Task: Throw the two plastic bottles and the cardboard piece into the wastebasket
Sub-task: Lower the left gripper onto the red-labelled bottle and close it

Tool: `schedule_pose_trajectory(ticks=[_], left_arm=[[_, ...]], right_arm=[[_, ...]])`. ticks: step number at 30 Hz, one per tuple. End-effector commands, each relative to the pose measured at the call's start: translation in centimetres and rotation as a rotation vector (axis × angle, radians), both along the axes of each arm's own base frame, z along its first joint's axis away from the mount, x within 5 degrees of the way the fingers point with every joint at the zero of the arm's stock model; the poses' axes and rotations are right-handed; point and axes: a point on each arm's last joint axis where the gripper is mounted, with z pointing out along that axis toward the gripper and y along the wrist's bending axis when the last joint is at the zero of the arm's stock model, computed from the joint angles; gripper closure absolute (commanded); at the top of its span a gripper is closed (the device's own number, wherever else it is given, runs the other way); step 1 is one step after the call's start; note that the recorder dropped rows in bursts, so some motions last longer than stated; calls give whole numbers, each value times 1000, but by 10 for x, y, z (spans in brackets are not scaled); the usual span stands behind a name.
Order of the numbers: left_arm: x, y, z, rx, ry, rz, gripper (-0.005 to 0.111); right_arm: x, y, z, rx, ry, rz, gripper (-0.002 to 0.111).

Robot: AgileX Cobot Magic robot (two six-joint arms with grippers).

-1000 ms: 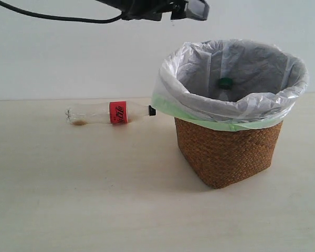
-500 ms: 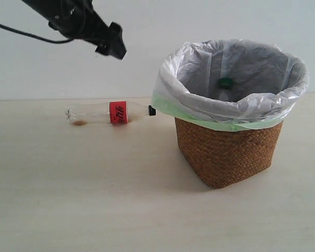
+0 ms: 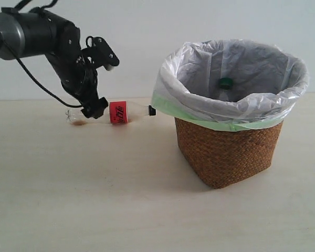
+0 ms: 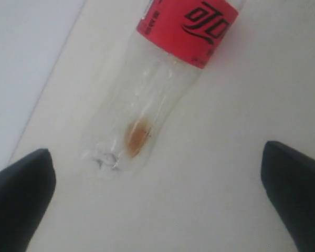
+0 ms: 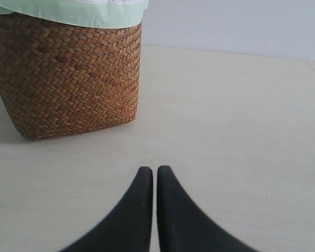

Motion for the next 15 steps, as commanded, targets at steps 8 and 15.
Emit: schedule_pose_trajectory(ticks=[8,15], left_arm=[[43,33,-77,60,-119,-142,0],[59,58,-114,42,-177,-160,0]], right_arm=[[0,0,1,0,-10,-5,108],[0,0,1,0,-10,-5,108]])
